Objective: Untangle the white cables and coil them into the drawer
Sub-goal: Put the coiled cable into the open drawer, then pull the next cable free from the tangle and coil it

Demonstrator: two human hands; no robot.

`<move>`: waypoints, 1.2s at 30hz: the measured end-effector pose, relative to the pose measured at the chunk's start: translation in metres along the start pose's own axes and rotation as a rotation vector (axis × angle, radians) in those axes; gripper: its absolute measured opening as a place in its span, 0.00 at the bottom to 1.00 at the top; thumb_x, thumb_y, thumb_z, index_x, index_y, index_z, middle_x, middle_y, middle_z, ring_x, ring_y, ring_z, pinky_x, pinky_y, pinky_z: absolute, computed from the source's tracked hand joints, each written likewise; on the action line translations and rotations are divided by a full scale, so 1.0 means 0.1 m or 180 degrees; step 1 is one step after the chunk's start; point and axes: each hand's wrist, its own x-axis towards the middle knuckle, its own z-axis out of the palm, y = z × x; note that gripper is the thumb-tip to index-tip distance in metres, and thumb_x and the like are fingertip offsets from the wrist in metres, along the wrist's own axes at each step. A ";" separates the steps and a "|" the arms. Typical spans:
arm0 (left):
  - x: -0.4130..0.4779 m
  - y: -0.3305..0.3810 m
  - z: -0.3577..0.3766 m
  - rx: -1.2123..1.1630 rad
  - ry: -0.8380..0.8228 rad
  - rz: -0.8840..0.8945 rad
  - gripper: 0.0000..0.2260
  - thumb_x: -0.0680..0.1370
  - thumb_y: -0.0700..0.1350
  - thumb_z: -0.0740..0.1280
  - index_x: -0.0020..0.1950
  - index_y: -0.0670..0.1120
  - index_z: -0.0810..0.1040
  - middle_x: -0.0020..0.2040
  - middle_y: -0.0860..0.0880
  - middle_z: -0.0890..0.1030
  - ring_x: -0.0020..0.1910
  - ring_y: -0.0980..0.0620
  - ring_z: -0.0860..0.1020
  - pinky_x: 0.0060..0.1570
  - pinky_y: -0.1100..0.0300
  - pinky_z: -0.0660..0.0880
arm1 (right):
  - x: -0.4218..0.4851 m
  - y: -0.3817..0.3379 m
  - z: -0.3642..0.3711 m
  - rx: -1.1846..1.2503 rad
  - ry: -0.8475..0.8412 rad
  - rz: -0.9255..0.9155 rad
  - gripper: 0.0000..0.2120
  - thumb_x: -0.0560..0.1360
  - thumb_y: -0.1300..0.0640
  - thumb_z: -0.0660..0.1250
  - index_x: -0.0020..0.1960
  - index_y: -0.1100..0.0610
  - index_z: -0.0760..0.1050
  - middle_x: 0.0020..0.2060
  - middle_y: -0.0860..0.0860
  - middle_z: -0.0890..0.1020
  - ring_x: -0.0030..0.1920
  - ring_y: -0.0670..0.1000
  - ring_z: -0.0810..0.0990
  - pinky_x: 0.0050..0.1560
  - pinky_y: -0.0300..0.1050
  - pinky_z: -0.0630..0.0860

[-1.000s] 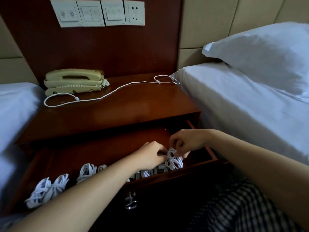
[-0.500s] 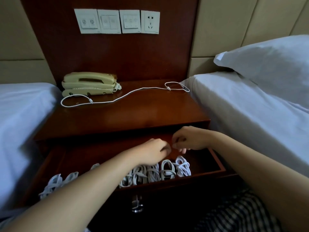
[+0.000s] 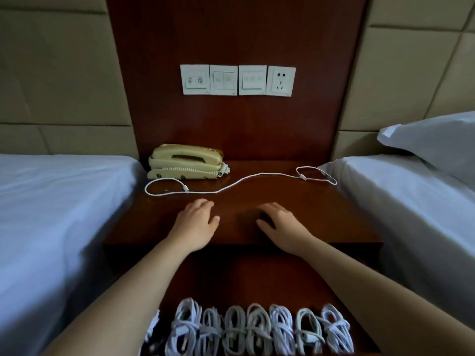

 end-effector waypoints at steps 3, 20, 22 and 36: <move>0.06 -0.24 0.08 0.0181 0.0011 -0.0538 0.24 0.82 0.52 0.52 0.76 0.45 0.57 0.77 0.46 0.56 0.75 0.47 0.55 0.72 0.51 0.55 | 0.27 -0.14 0.20 -0.0238 -0.0129 -0.0087 0.22 0.80 0.51 0.58 0.73 0.54 0.61 0.72 0.51 0.64 0.72 0.52 0.62 0.70 0.47 0.61; 0.30 -0.42 0.17 0.0092 0.0410 -0.0499 0.20 0.83 0.49 0.50 0.76 0.50 0.57 0.77 0.51 0.55 0.76 0.53 0.50 0.73 0.51 0.49 | 1.07 -0.44 0.58 -0.0438 0.0145 -0.0363 0.13 0.78 0.48 0.60 0.60 0.53 0.71 0.59 0.51 0.71 0.62 0.53 0.66 0.62 0.48 0.67; 0.31 -0.43 0.17 -0.0046 0.0512 -0.0449 0.14 0.82 0.49 0.53 0.67 0.52 0.67 0.71 0.53 0.67 0.73 0.54 0.59 0.72 0.52 0.50 | 0.99 -0.41 0.58 -0.0299 0.0215 -0.0457 0.09 0.78 0.50 0.61 0.53 0.55 0.72 0.54 0.51 0.72 0.58 0.52 0.68 0.58 0.45 0.68; -0.10 -0.58 -0.11 -0.0622 0.0788 0.0037 0.11 0.82 0.45 0.56 0.46 0.42 0.75 0.48 0.47 0.81 0.51 0.44 0.78 0.51 0.53 0.71 | 0.26 -0.27 0.19 0.2833 0.1078 0.0815 0.10 0.82 0.61 0.54 0.44 0.61 0.70 0.39 0.58 0.81 0.39 0.52 0.84 0.41 0.45 0.81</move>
